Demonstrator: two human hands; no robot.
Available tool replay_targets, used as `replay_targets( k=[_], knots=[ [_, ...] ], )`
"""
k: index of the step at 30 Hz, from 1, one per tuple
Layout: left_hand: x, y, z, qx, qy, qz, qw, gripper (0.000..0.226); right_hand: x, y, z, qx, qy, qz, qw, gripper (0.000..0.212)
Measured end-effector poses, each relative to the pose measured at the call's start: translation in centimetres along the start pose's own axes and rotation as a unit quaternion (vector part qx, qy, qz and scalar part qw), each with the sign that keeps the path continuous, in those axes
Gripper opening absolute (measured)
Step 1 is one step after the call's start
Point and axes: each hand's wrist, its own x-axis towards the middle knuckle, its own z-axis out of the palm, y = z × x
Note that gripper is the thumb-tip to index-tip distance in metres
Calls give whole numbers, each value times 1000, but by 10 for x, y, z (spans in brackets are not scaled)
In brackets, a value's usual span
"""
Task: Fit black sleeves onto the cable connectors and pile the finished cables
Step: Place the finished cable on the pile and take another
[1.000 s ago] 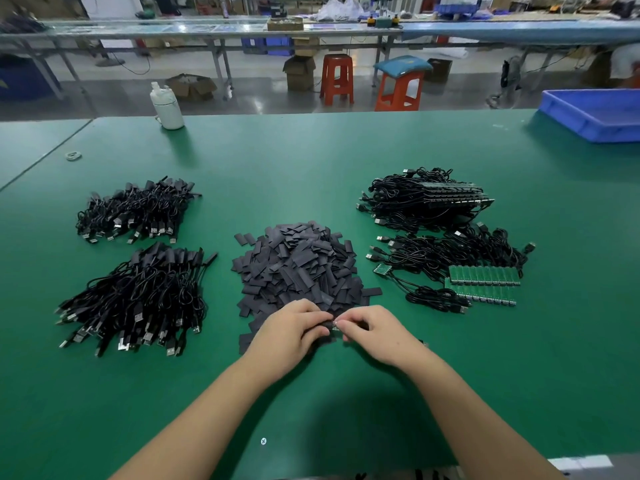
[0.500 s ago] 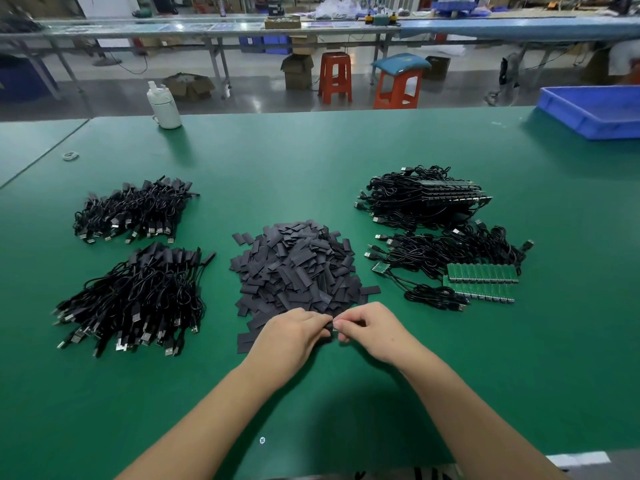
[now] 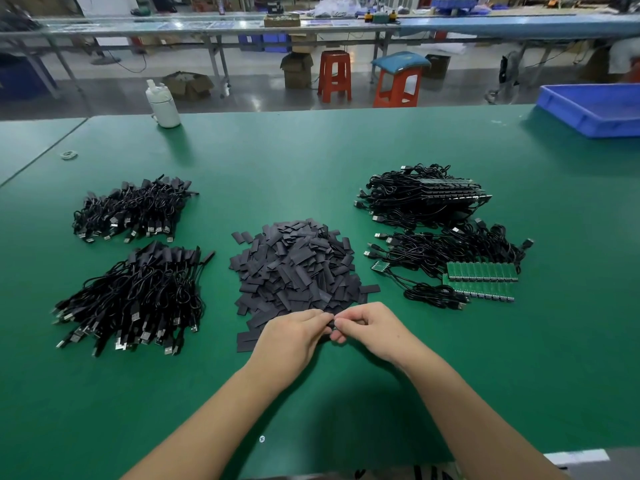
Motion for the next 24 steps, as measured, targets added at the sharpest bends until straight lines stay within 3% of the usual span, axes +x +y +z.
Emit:
replay_targets(
  k=[14,21,24],
  knots=[
    [-1,5,8,-4,6,-10,1000,25,3,9,1,44,-12,-4,999,19],
    [2,4,4,0,30,-40,999,20,0,1,-13,-144,0,20,989,24],
    [2,6,5,12,19,-32,999,21,-2,-1,-13,-168,5,7,986,24]
  ],
)
